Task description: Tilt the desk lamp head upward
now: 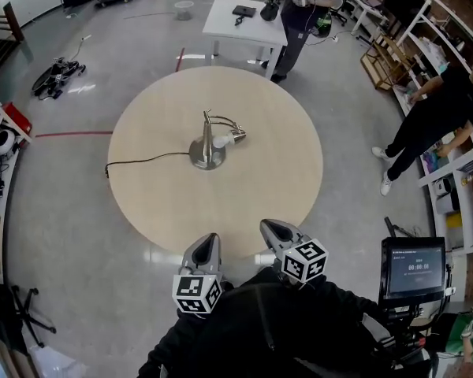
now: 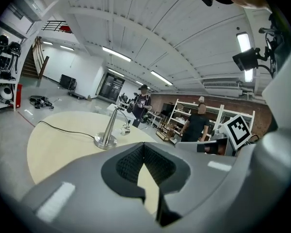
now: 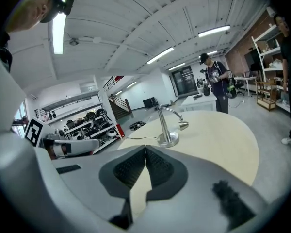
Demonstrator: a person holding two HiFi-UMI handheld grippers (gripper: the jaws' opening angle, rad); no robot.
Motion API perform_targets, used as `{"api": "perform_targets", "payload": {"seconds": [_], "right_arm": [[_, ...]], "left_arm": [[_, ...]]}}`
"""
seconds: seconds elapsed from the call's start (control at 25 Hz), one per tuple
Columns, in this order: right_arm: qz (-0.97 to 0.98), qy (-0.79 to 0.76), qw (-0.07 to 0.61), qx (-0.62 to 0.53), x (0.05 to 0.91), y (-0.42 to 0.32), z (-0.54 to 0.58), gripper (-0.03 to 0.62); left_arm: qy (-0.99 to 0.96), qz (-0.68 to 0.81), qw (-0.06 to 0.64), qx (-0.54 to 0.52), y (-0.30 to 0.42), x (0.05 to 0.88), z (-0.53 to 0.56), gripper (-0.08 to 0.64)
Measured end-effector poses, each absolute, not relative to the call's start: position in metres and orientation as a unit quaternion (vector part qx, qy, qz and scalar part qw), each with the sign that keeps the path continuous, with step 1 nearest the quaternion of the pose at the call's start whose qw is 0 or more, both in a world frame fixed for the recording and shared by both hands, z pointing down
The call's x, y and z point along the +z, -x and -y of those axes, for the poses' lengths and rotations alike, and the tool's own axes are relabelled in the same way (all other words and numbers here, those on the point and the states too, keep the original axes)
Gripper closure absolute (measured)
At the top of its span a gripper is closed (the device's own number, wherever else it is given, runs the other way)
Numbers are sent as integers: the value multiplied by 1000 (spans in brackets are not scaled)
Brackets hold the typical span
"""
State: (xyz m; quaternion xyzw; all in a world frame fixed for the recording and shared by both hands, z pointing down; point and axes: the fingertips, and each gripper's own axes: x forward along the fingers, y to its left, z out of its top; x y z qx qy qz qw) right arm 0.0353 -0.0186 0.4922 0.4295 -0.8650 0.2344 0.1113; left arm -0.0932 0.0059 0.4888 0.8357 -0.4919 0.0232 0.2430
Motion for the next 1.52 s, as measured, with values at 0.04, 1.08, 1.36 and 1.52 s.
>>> {"api": "perform_targets", "payload": {"seconds": [0.04, 1.08, 1.36, 1.52], "right_arm": [[864, -430, 114, 235, 494, -32, 27, 588], [802, -384, -28, 456, 589, -59, 262, 364], [753, -416, -69, 505, 627, -41, 309, 323], [737, -435, -87, 510, 642, -35, 332, 307]], "left_arm": [[-834, 494, 246, 22, 97, 491, 2, 554], [-774, 585, 229, 83, 74, 490, 105, 552], [-784, 557, 249, 110, 79, 508, 116, 552], [-778, 557, 267, 116, 94, 522, 119, 552]]}}
